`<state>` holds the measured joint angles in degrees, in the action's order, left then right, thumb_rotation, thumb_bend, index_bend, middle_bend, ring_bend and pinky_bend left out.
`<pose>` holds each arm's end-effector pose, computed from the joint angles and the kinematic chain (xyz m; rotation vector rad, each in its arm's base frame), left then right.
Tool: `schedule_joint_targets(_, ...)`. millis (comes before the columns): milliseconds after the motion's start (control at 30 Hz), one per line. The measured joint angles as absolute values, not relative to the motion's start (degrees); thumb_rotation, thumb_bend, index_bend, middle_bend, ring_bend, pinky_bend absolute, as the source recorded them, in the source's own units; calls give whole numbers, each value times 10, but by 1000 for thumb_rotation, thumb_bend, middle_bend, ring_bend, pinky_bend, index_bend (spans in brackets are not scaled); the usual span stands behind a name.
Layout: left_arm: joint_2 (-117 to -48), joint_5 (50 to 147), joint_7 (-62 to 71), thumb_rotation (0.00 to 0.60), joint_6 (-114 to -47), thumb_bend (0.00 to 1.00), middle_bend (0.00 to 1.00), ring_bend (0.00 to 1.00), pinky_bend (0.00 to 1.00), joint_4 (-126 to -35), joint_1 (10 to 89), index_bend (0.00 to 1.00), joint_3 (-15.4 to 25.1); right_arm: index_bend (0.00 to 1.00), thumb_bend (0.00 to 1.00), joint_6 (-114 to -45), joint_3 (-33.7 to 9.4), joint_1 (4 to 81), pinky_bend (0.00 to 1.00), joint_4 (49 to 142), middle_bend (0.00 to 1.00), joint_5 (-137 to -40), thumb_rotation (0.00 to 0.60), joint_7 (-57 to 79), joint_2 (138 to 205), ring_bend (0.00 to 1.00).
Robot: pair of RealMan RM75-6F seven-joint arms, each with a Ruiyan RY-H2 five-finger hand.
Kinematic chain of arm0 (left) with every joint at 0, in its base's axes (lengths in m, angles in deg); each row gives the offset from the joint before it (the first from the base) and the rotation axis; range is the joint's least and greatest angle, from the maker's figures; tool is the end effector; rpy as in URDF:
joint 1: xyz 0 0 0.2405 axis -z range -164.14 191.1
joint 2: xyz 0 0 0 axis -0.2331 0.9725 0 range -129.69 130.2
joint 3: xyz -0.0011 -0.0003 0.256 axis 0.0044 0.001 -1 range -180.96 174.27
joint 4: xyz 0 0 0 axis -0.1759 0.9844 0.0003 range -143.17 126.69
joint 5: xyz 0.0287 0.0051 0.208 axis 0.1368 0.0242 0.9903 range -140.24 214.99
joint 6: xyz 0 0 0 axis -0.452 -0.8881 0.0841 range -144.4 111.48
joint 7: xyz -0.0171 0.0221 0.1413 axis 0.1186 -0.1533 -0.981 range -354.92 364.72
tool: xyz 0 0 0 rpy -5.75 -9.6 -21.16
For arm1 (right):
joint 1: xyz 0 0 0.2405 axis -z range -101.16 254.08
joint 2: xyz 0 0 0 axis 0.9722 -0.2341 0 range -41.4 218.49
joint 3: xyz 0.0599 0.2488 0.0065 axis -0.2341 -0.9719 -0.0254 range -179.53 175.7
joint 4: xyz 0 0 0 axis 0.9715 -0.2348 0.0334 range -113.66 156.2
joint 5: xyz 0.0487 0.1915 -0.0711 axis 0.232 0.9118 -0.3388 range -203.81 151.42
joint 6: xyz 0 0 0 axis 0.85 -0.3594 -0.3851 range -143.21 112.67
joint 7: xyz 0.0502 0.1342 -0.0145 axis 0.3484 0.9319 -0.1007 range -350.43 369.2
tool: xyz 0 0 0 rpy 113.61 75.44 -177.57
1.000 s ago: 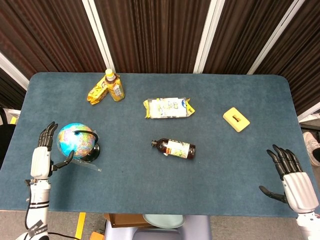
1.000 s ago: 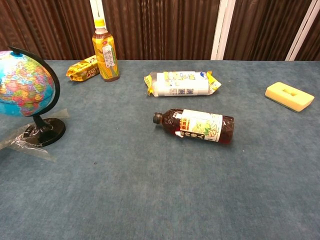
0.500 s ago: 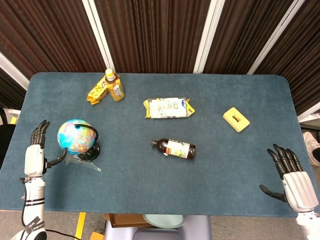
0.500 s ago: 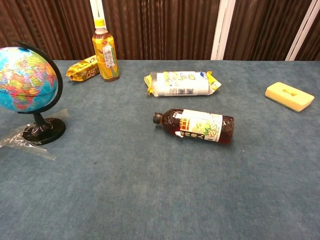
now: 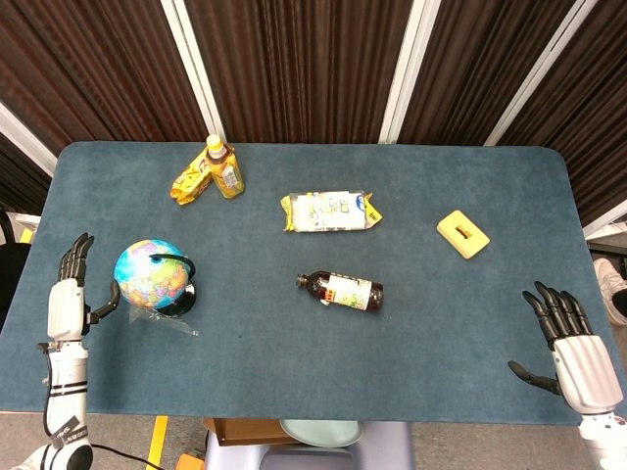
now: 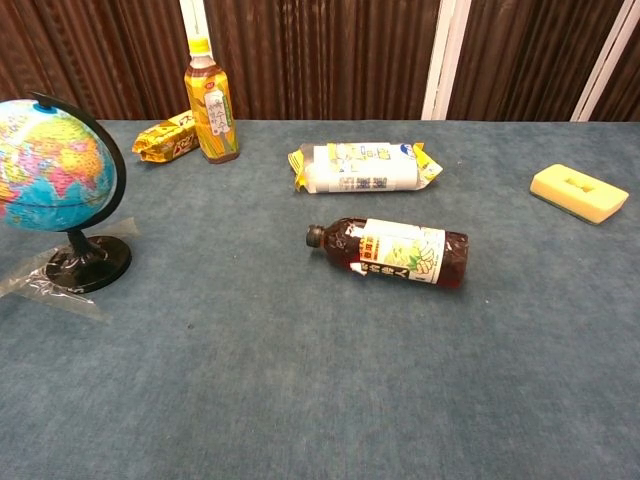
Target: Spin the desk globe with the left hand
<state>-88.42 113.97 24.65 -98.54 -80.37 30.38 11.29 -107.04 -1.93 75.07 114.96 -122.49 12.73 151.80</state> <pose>-0.2918 0.2841 0.0820 -1.0516 -1.1108 -1.3860 -0.2909 -0.1502 0.1604 1.4442 -0.8773 1.0518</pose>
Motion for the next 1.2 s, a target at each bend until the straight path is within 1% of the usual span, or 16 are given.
schedule_joint_targets(233, -895, 1122, 260, 600, -955, 309, 0, 0, 0, -776, 323, 0, 127, 0, 147, -1068, -21, 751, 0, 1149, 0, -1221, 600, 116, 1523, 0)
schedule_joint_targets(767, -919, 1098, 289, 600, -908, 308, 0, 0, 0, -718, 358, 0, 150, 0, 147, -1057, -24, 746, 0, 1145, 0, -1217, 600, 89, 1536, 0)
schedule_joint_targets(967, -921, 1088, 296, 600, -901, 322, 0, 0, 0, -696, 366, 0, 161, 0, 147, -1051, -23, 743, 0, 1145, 0, -1216, 600, 83, 1540, 0)
schedule_joint_targets(1200, -924, 1080, 302, 600, -901, 335, 0, 0, 0, -674, 365, 0, 163, 0, 147, -1045, -19, 741, 0, 1145, 0, -1219, 600, 77, 1542, 0)
